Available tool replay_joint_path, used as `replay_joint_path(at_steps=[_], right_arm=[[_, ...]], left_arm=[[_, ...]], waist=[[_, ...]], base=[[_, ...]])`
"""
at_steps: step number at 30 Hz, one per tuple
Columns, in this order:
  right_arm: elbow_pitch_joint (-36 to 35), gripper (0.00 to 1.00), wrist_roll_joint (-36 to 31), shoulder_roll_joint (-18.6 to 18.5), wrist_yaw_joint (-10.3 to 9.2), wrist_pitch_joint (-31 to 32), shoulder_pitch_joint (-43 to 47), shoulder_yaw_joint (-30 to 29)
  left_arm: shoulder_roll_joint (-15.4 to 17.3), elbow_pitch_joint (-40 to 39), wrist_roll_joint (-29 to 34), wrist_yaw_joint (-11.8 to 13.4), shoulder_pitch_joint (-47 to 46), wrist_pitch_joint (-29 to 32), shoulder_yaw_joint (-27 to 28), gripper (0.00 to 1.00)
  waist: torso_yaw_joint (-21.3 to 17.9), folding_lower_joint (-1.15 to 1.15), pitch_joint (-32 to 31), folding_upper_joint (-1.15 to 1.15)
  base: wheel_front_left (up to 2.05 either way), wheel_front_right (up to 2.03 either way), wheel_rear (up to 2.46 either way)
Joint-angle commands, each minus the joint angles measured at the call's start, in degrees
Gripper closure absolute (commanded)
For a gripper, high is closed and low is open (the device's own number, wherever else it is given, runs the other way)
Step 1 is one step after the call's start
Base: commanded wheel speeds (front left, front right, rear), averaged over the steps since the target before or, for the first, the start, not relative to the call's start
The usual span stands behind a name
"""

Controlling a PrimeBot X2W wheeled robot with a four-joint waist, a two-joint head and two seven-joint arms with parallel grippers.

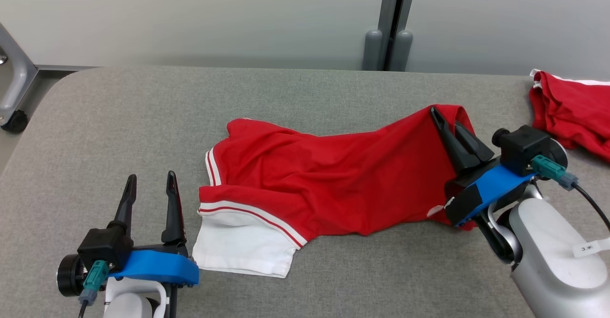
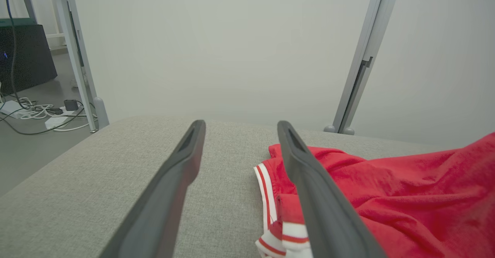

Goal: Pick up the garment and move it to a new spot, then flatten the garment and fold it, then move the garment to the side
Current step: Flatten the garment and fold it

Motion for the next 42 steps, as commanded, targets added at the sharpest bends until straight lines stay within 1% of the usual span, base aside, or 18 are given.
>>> replay_joint_path(at_steps=[1, 9, 12, 17, 22, 28, 30, 34, 35, 36, 39, 42], right_arm=[[0.2, 1.0, 0.5, -0.3, 0.01, -0.3, -0.5, 0.0], [0.5, 1.0, 1.3, -0.7, 0.01, -0.6, -0.6, 1.5], [-1.0, 1.0, 1.8, -0.3, 0.01, -0.9, 0.2, 3.6], [-4.7, 1.0, 2.3, -0.4, 0.02, -1.0, 4.3, 7.1], [-9.2, 1.0, 2.4, -0.6, 0.01, -0.2, 10.3, 9.0], [-14.5, 1.0, 2.4, -0.6, 0.01, 1.9, 17.7, 9.8], [-15.2, 1.0, 2.6, -0.8, 0.01, 2.2, 18.9, 8.8], [-16.0, 1.0, 2.0, -0.1, 0.02, 2.5, 20.3, 7.7], [-16.1, 0.76, 1.9, 0.1, 0.02, 2.6, 20.6, 7.5], [-16.1, 0.01, 1.8, 0.2, 0.02, 2.7, 20.8, 7.3], [-16.9, 0.0, 1.7, 0.1, 0.01, 1.9, 21.9, 5.8], [-18.4, 0.0, 1.4, -0.3, 0.01, 0.8, 23.3, 2.9]], left_arm=[[-0.1, 0.1, 0.0, 0.0, 0.2, -0.3, 0.2, 0.0], [-0.2, -0.2, -0.5, 0.1, 0.6, -0.3, 0.2, 0.0], [-0.2, -0.3, -0.4, 0.1, 0.7, -0.3, 0.3, 0.0], [-0.1, -0.5, -0.3, 0.0, 0.9, -0.3, 0.6, 0.0], [-0.1, -0.8, -0.1, 0.2, 1.4, -0.3, 0.9, 0.0], [0.0, -1.0, 0.0, 0.3, 1.2, -0.3, 0.9, 0.0], [0.1, -0.9, 0.1, 0.2, 0.8, -0.3, 0.9, 0.0], [0.1, -0.8, 0.1, 0.1, 0.3, -0.3, 0.7, 0.0], [0.0, -0.7, 0.1, 0.1, 0.2, -0.3, 0.7, 0.0], [0.0, -0.6, 0.1, 0.1, 0.0, -0.3, 0.6, 0.0], [0.0, -0.5, 0.2, -0.1, -0.1, -0.3, 0.6, 0.0], [0.0, -0.6, 0.2, -0.1, 0.0, -0.3, 0.7, 0.0]], waist=[[-0.1, 0.0, -0.1, 0.0], [-0.4, 0.0, -0.2, 0.0], [-0.6, 0.0, -0.2, 0.0], [-0.8, 0.0, -0.4, 0.0], [-1.4, 0.0, -0.4, 0.0], [-2.4, 0.0, 0.0, 0.0], [-2.8, 0.0, 0.3, 0.0], [-3.4, 0.0, 0.6, 0.0], [-3.5, 0.0, 0.6, 0.0], [-3.6, 0.0, 0.7, 0.0], [-3.5, 0.0, 0.6, 0.0], [-3.6, 0.0, 0.6, 0.0]], base=[[0.0, 0.0, 0.0], [0.0, 0.0, 0.0], [0.0, 0.0, 0.0], [0.0, 0.0, 0.0], [0.0, 0.0, 0.0], [0.0, 0.0, 0.0], [0.0, 0.0, 0.0], [0.0, 0.0, 0.0], [0.0, 0.0, 0.0], [0.0, 0.0, 0.0], [0.0, 0.0, 0.0], [0.0, 0.0, 0.0]])
